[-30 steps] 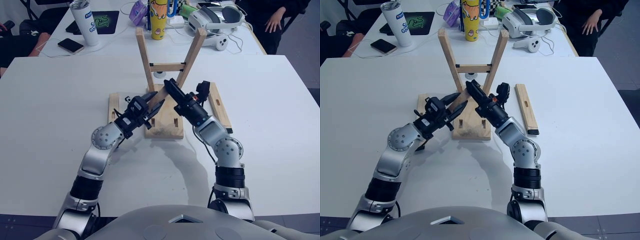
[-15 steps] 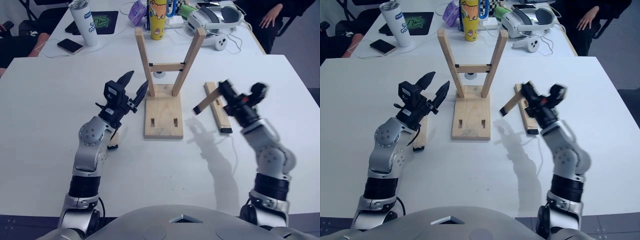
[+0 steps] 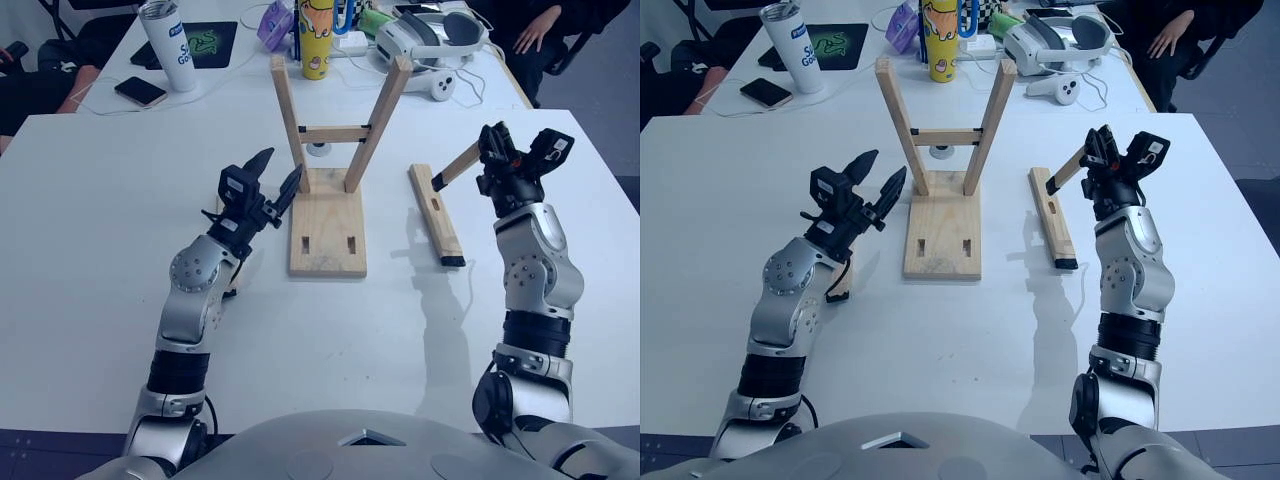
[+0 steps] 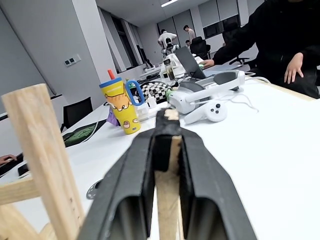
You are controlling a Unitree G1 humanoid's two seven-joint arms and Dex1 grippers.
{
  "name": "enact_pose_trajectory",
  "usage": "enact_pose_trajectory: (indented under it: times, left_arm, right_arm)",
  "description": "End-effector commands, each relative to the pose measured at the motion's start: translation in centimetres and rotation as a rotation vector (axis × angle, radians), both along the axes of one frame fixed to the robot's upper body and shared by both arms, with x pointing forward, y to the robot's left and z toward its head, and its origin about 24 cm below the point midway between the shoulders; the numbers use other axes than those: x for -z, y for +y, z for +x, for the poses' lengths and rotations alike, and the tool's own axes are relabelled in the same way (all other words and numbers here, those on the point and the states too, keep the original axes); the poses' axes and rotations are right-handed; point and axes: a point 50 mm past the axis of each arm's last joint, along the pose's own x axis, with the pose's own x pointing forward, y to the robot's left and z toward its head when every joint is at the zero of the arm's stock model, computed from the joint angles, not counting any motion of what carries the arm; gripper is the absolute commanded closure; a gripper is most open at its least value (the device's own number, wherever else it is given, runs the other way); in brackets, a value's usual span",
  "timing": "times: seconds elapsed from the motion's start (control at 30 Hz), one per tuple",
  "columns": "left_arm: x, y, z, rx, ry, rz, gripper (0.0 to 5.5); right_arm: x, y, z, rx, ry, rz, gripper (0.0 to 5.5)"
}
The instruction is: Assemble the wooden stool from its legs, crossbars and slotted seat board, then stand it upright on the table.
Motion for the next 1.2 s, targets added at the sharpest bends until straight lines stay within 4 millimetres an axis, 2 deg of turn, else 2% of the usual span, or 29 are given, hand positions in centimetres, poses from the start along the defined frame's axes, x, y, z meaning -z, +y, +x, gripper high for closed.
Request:
enact_pose_trajectory:
  times: [0.03,0.27,0.6,0.83,1.0,1.13,1.2]
  left_arm:
    - [0.0,-0.1,0.2,0.012,0.002,0.017,2.85]
    - [0.2,-0.3,0.2,0.015,0.004,0.024,2.85]
    - [0.1,0.2,0.5,0.012,-0.004,0.048,2.85]
    - [0.2,0.0,0.6,0.013,-0.003,0.047,2.85]
    - [0.3,0.2,0.6,0.006,0.0,0.052,2.85]
    - [0.3,0.4,0.6,0.0,0.0,0.054,2.85]
    - [0.3,0.5,0.6,-0.002,0.001,0.053,2.85]
  right_arm:
    - [1.3,-0.5,-0.2,0.028,0.034,0.0,5.06]
    - [2.9,-1.1,-0.5,0.031,0.094,0.014,5.06]
    - [4.0,-1.6,-0.5,0.047,0.117,0.004,5.06]
    - [4.1,-1.1,0.2,0.034,0.109,-0.006,5.06]
    - [5.0,-0.5,0.1,0.009,0.143,-0.013,5.06]
    - [5.8,-0.1,-0.6,-0.012,0.182,-0.098,5.06]
    - [6.3,0.2,-1.0,-0.027,0.21,-0.204,5.06]
